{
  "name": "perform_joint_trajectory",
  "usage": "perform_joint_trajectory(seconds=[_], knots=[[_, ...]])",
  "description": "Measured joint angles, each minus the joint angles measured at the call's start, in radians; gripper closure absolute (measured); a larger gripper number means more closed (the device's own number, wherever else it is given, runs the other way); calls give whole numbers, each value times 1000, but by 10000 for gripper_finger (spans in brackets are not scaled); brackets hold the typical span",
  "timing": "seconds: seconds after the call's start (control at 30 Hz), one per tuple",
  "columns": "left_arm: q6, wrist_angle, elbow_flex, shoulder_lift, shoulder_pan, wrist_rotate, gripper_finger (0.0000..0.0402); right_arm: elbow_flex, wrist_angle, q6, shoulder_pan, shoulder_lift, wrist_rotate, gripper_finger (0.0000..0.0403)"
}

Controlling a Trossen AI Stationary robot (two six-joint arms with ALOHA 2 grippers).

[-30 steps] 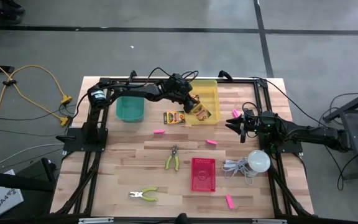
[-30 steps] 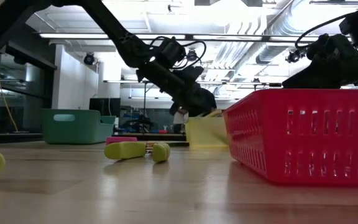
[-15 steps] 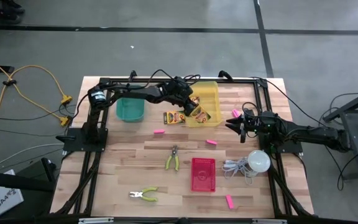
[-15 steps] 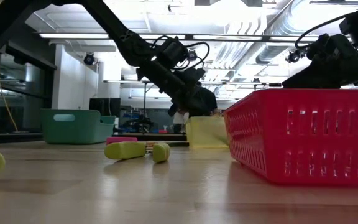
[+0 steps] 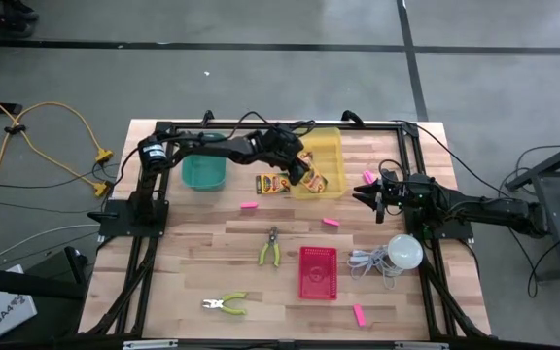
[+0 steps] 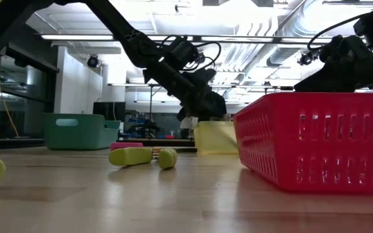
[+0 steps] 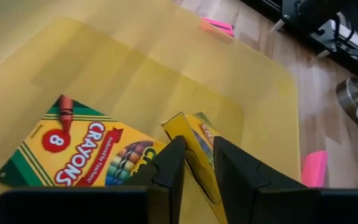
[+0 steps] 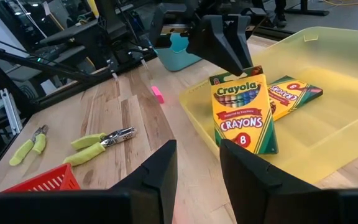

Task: Pick & Place School Supplies
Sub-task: Put the crayon box into the yellow bin

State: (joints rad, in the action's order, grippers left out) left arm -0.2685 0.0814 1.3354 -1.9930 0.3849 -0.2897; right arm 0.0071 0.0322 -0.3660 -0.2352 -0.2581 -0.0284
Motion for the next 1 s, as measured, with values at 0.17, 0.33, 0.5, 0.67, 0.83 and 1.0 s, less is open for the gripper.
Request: perform_joint_trajectory(seconds=[0.17,0.33,0.5,0.67,0.83,1.0], knots=[[-33,1,0,0,-15,-8,320,0,0,0,0,0,0,292],[-35,1,0,0,-18,-9,320,0,0,0,0,0,0,292],[16,0,0,0,-14,5,320,0,0,0,0,0,0,292],[51,-7,0,0,4,6,320,0,0,0,0,0,0,292],[103,-14,1,1,21,17,320,0,0,0,0,0,0,292],[105,-26,1,12,25,11,320,0,0,0,0,0,0,292]])
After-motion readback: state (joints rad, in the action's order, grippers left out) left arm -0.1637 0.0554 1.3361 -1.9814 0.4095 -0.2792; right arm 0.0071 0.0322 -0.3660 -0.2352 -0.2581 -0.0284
